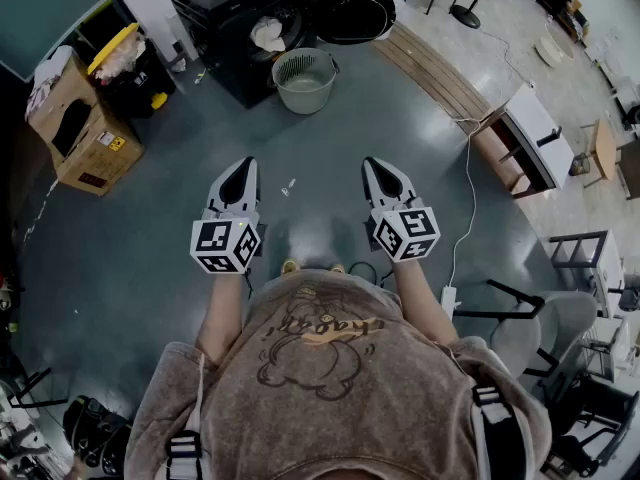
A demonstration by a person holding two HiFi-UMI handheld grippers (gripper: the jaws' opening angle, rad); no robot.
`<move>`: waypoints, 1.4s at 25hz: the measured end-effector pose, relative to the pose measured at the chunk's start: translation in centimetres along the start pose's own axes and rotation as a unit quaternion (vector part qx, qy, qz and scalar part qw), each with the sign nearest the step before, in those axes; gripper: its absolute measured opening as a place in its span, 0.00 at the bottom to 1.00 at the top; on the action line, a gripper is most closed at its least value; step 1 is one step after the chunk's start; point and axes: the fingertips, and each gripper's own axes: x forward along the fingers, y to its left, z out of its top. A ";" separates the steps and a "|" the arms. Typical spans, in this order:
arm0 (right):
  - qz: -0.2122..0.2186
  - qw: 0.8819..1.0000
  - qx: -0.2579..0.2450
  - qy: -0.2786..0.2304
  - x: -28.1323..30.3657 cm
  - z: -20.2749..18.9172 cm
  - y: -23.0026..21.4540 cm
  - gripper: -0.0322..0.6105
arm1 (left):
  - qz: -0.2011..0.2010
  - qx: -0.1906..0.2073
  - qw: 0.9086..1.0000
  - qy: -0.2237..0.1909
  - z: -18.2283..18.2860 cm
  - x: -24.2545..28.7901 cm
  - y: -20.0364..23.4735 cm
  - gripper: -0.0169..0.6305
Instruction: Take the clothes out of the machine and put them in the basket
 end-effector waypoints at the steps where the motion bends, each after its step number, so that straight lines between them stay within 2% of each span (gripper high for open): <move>1: 0.001 1.000 -0.001 -0.001 0.1 0.0 0.2 0.04 | 0.001 -0.001 1.000 -0.003 0.2 0.0 0.1 0.04; 13: -0.010 1.000 0.004 -0.014 1.8 0.5 1.7 0.04 | -0.006 -0.004 1.000 0.003 0.4 0.4 2.4 0.04; 21: -0.037 0.999 0.014 -0.030 4.1 -0.1 2.9 0.04 | -0.020 -0.003 1.000 0.014 -0.4 1.5 6.7 0.04; 26: -0.058 0.998 0.022 -0.026 5.1 0.4 1.4 0.04 | -0.039 0.000 0.999 0.023 -0.3 4.1 6.7 0.04; 35: -0.049 0.998 0.028 -0.023 11.4 0.6 -3.1 0.04 | -0.049 0.006 0.999 0.019 0.2 12.2 8.1 0.04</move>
